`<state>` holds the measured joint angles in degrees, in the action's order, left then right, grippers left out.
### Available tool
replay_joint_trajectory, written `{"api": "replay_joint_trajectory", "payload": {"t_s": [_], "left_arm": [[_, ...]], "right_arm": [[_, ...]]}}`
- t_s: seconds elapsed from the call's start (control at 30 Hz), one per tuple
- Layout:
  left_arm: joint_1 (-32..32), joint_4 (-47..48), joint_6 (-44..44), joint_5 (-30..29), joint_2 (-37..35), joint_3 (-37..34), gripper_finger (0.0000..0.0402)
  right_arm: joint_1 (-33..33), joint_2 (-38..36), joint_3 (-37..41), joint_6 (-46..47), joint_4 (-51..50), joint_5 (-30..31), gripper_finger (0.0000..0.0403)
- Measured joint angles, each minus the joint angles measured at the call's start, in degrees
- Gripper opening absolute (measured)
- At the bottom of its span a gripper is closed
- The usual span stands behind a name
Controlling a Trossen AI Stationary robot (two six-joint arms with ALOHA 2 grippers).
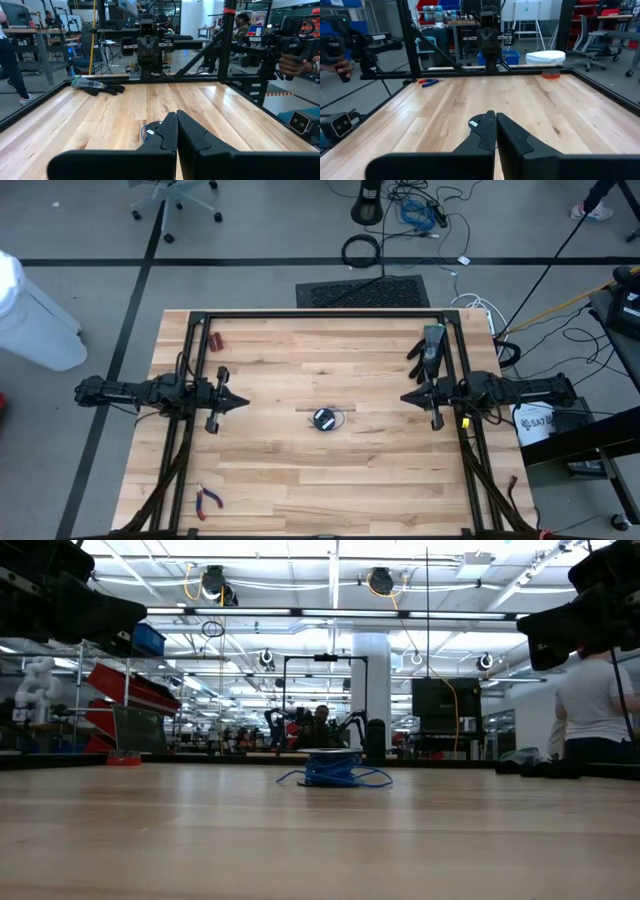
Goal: Coil cords
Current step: Return to Home Position
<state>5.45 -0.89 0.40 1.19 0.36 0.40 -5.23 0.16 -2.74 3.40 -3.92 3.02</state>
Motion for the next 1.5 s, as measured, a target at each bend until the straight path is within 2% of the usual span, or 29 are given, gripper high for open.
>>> {"api": "replay_joint_trajectory", "payload": {"t_s": [0.13, 0.23, 1.03, 1.5], "left_arm": [[0.0, 0.0, 0.0, 0.0, 0.0, 0.0, 0.0002], [0.0, 0.0, 0.0, 0.0, 0.0, 0.0, 0.0002], [0.0, 0.0, 0.0, -0.2, 0.0, 0.0, 0.0002], [0.0, 0.0, 3.0, -0.2, 0.0, 0.0, 0.0002]], "right_arm": [[0.0, 0.0, 0.1, 0.5, 0.6, 0.0, 0.0000], [-0.2, 0.0, 1.9, 1.0, 5.4, -0.1, 0.0000], [-0.1, 0.5, 1.9, 0.5, 5.4, -0.2, 0.0000], [-0.1, 0.5, 1.9, 0.4, 5.4, -0.2, 0.0000]]}}
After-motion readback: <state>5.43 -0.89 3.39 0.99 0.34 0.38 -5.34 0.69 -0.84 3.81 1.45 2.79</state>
